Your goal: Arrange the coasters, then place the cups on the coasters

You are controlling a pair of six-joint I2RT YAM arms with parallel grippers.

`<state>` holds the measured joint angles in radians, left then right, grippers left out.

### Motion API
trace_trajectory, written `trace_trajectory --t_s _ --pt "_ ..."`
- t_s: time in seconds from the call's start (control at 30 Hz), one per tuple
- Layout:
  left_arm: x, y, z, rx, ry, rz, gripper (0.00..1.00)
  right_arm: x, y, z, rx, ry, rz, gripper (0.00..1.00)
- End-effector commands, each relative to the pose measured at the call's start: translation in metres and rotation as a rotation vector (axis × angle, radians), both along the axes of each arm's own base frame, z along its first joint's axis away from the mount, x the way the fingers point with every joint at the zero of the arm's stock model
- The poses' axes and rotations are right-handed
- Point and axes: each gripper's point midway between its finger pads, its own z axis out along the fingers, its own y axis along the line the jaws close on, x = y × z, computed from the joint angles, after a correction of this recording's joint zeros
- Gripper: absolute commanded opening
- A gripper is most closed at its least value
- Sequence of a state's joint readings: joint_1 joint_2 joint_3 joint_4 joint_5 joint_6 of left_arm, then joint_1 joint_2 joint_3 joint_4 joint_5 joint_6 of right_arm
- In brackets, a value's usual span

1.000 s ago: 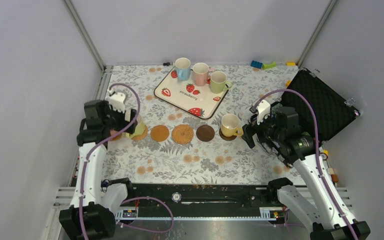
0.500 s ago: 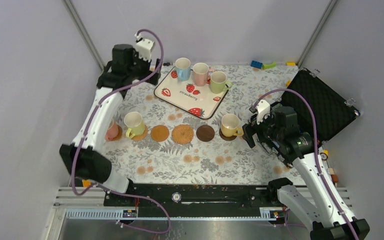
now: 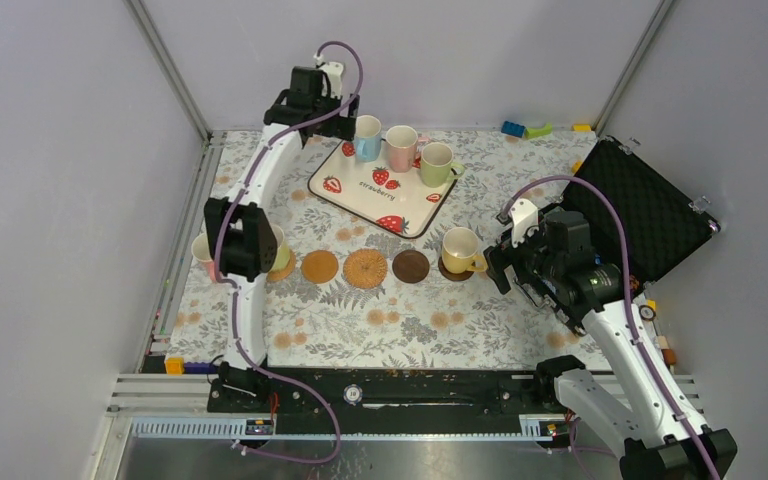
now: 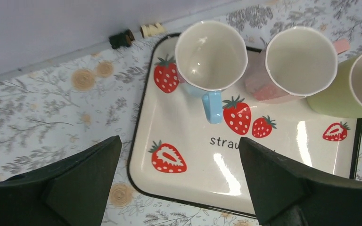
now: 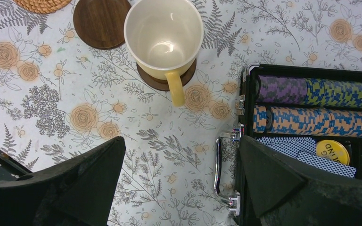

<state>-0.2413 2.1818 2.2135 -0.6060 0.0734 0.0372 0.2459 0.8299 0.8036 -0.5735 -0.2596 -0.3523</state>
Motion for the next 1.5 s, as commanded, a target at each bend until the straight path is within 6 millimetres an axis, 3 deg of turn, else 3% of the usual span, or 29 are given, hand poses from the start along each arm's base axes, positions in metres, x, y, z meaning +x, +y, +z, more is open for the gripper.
trace_trajectory --t_s 0.0,0.1,0.4,0.57,0.83,1.47 --pt "0.014 -0.031 0.010 -0.071 -0.059 -0.004 0.99 0.009 -0.004 -0.002 -0.027 -0.016 -0.011 0.98" --pt "0.020 -0.037 -0.012 -0.086 -0.052 0.006 0.99 0.010 -0.004 -0.004 -0.031 -0.010 -0.013 0.98" --pt "0.040 -0.041 -0.034 -0.119 -0.060 0.042 0.99 0.013 -0.009 -0.007 -0.043 -0.002 -0.038 0.98" --pt "0.045 -0.041 -0.056 -0.133 -0.026 0.062 0.99 0.016 -0.011 -0.011 -0.058 0.009 -0.040 0.98" --pt "0.053 -0.038 -0.067 -0.149 -0.027 0.095 0.99 0.016 -0.011 -0.014 -0.062 0.014 -0.035 0.98" --pt "0.071 -0.053 -0.098 -0.218 -0.001 0.104 0.99 0.017 -0.012 -0.020 -0.076 0.029 -0.035 0.98"
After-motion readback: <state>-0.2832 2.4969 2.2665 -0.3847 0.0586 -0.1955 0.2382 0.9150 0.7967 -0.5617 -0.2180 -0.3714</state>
